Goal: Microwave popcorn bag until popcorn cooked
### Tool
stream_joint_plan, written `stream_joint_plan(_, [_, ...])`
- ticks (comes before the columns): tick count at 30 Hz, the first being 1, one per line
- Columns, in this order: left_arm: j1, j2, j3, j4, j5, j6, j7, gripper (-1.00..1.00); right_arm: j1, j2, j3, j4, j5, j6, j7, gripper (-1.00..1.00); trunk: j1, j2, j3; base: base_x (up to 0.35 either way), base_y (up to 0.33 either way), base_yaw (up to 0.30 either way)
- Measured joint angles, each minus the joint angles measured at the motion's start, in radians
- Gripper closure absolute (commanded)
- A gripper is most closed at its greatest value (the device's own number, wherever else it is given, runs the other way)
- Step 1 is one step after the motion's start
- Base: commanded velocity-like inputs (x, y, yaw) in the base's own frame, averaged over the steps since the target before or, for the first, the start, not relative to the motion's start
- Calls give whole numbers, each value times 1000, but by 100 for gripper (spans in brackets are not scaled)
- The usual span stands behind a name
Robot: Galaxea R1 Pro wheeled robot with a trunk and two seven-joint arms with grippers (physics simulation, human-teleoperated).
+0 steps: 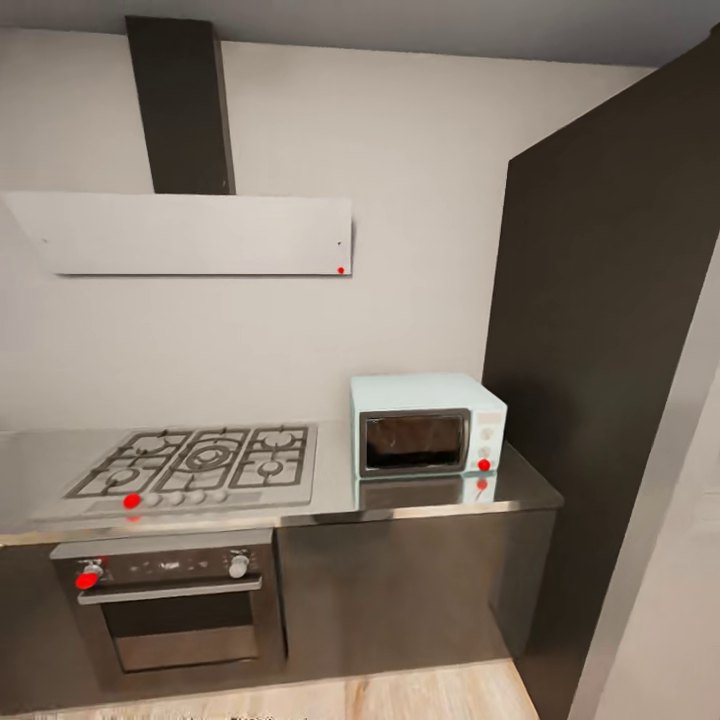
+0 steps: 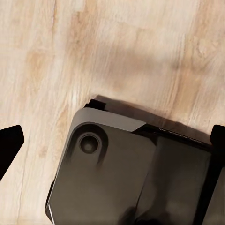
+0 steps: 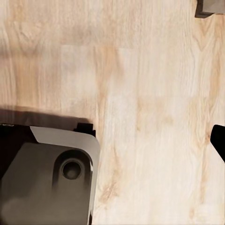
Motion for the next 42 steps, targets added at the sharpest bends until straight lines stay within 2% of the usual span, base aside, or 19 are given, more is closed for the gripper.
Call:
stream_joint_plan(7, [0, 0, 0, 0, 0, 0, 0, -100, 0, -2, 0, 0, -1, -1, 0, -100, 0, 0, 0, 0, 0, 256])
stream_joint_plan(20, [0, 0, 0, 0, 0, 0, 0, -100, 0, -7, -2, 0, -2, 4, 2, -100, 0, 0, 0, 0, 0, 6])
stream_joint_plan(25, [0, 6, 0, 0, 0, 0, 0, -100, 0, 2, -6, -2, 2, -10, 1, -100, 0, 0, 0, 0, -19, 0])
stream_joint_plan(42, [0, 6, 0, 0, 1, 0, 0, -100, 0, 1, -6, -2, 0, -9, 3, -100, 0, 0, 0, 0, -260, 0])
